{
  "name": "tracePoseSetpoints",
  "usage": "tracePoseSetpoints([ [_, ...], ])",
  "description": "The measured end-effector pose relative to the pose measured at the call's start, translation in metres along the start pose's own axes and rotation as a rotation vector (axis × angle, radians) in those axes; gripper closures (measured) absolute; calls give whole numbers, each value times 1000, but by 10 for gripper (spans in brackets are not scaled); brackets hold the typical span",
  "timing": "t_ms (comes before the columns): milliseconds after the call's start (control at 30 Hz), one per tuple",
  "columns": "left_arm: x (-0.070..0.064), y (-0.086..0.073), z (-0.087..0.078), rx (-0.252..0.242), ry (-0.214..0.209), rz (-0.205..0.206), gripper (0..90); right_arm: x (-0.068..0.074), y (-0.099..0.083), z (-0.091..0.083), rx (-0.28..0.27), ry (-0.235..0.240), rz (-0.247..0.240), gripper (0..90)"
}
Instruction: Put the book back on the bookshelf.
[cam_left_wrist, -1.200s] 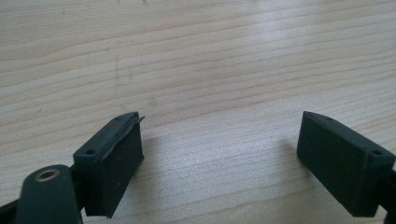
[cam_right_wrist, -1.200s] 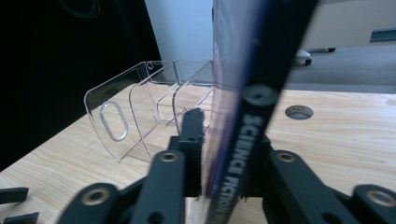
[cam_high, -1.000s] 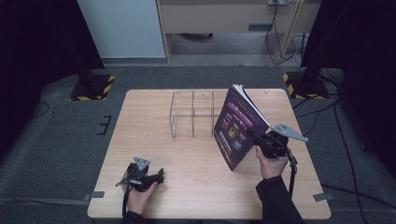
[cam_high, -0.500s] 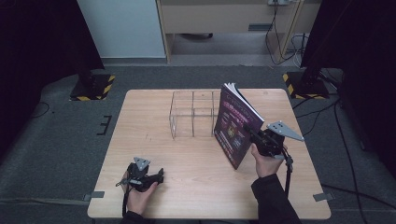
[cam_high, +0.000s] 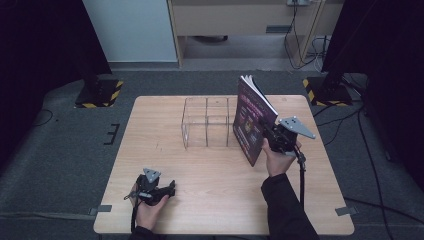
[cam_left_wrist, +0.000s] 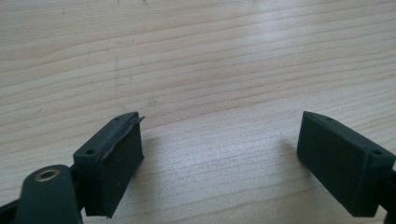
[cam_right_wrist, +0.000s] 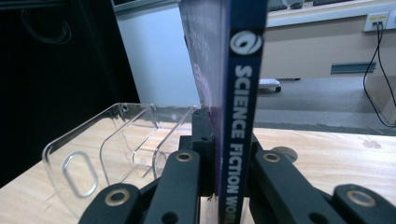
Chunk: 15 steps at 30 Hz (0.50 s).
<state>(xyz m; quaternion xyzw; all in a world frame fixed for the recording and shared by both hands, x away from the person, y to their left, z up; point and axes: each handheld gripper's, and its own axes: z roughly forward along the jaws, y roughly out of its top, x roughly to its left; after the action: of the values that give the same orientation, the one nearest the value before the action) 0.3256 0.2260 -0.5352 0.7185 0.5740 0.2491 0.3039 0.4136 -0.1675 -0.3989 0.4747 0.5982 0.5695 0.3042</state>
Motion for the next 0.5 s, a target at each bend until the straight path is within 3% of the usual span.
tracePoseSetpoints([
  [200, 0, 0, 0, 0, 0, -1, 133, 5, -3, 15, -7, -36, -31, 845],
  [500, 0, 0, 0, -1, 1, -1, 133, 8, -10, 27, -31, -69, -3, 844],
])
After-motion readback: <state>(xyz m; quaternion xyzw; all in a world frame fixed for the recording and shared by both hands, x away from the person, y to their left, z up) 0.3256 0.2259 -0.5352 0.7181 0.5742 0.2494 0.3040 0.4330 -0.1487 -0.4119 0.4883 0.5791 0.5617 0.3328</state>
